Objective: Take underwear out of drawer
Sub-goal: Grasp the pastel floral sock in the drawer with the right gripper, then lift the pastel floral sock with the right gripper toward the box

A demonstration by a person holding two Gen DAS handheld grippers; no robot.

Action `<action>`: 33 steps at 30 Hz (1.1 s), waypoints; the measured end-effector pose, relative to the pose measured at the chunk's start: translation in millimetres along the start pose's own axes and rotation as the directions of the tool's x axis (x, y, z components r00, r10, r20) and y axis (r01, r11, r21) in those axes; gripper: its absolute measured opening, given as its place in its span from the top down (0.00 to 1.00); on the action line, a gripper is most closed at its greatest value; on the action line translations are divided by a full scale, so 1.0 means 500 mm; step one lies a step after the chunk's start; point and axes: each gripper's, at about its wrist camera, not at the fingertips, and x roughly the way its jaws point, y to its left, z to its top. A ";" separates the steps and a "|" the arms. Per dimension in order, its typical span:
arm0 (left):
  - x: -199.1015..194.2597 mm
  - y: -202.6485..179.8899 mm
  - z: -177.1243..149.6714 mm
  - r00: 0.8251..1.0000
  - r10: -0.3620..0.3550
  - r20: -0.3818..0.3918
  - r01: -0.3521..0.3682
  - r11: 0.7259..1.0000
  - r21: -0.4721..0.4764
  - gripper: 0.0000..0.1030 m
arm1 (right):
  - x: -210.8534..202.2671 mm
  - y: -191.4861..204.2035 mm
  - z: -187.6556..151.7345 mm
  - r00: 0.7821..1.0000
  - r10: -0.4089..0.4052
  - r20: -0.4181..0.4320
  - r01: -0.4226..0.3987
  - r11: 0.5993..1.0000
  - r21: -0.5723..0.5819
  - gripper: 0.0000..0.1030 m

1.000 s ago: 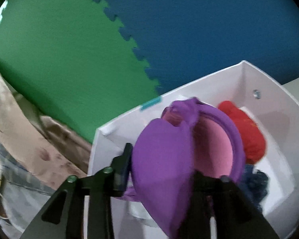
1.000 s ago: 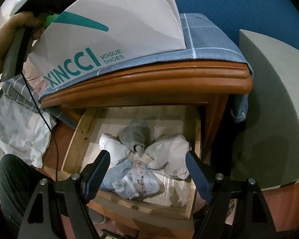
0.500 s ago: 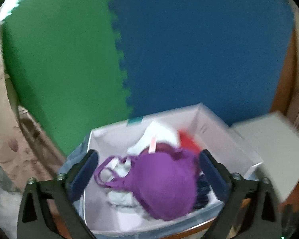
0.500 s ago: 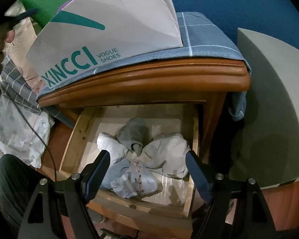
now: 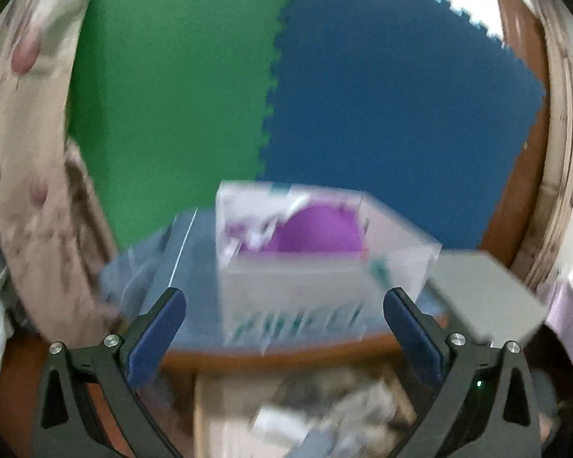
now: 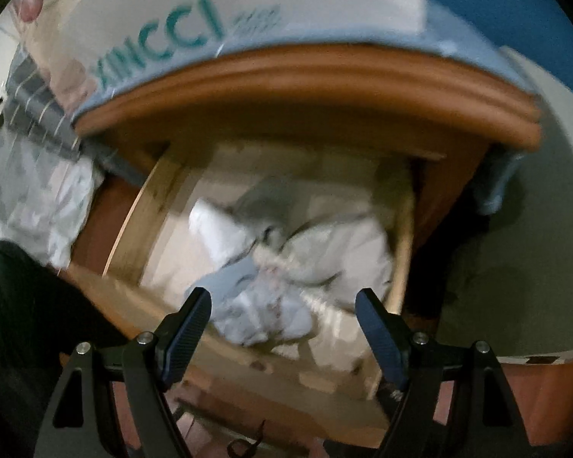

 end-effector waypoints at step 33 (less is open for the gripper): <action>0.077 0.205 -0.183 0.976 -0.069 -0.207 -0.020 0.916 -0.401 0.01 | 0.094 0.043 -0.006 0.969 -0.091 -0.229 0.129 0.979 0.158 0.75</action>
